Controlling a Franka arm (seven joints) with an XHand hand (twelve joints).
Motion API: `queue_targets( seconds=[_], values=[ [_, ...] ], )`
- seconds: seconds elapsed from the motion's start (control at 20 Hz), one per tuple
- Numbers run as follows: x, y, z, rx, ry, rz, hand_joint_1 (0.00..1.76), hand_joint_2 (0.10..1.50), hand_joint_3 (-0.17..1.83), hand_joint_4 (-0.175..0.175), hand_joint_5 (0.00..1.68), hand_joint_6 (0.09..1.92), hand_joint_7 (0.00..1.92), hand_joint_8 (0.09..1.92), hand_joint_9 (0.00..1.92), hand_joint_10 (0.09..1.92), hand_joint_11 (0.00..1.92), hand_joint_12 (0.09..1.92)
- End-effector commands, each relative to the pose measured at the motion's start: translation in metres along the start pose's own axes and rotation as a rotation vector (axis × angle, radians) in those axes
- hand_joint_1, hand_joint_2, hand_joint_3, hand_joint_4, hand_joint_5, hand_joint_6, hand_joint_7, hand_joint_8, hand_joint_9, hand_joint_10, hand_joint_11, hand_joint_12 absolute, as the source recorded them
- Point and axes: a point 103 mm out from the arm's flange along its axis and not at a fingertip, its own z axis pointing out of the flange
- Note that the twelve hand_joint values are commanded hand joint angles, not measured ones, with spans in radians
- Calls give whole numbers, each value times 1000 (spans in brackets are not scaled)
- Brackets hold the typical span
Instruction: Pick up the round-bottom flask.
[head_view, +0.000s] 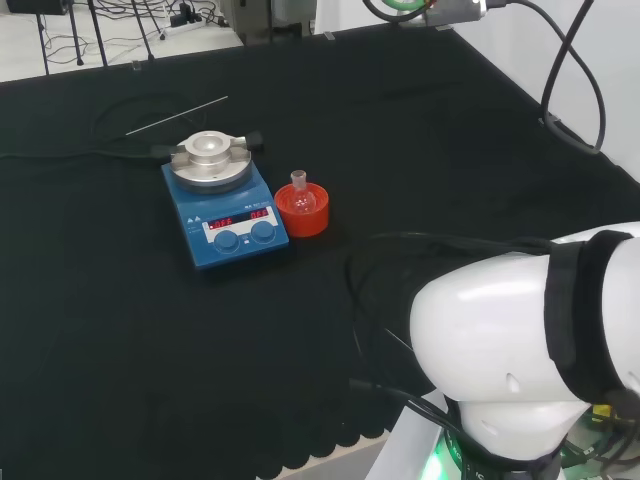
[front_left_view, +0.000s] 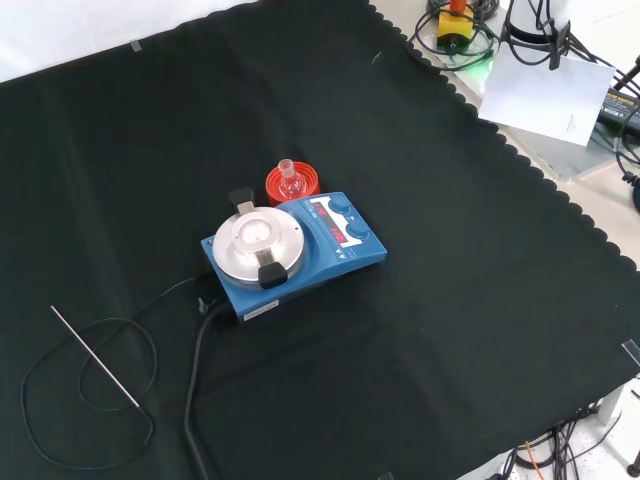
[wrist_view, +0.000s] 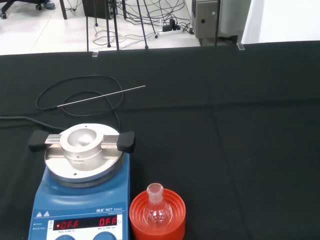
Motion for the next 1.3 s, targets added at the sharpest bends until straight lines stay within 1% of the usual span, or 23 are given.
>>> queue_targets(
  seconds=[0.05,0.15,0.3,0.4,0.45,0.6,0.7,1.0,1.15,1.3],
  values=[
    [2,0,0,-10,-13,-1,173,1135,527,-44,217,297,72,576,170,687,0,1152],
    [4,0,1,-9,-15,0,161,1215,378,-41,269,164,79,554,166,687,0,1148],
    [10,1,2,-6,-22,0,156,1253,304,-40,297,95,84,542,167,685,0,1147],
    [16,1,3,-11,-32,-2,156,1258,295,-40,300,87,85,541,167,685,0,1146],
    [17,2,4,-16,-31,-5,160,1258,289,-40,302,87,87,541,167,685,0,1145],
    [15,9,10,-6,-30,2,174,1254,275,-40,307,87,102,547,179,689,0,1146],
    [13,14,17,-4,-30,12,190,1248,265,-43,312,87,115,553,190,692,0,1153],
    [20,32,41,18,-17,45,225,1233,246,-48,324,87,130,562,206,693,0,1173],
    [15,40,55,37,-4,56,229,1230,243,-50,324,87,131,564,207,693,0,1176],
    [4,49,69,49,13,69,233,1228,241,-52,325,87,132,565,208,693,0,1177]
  ],
)
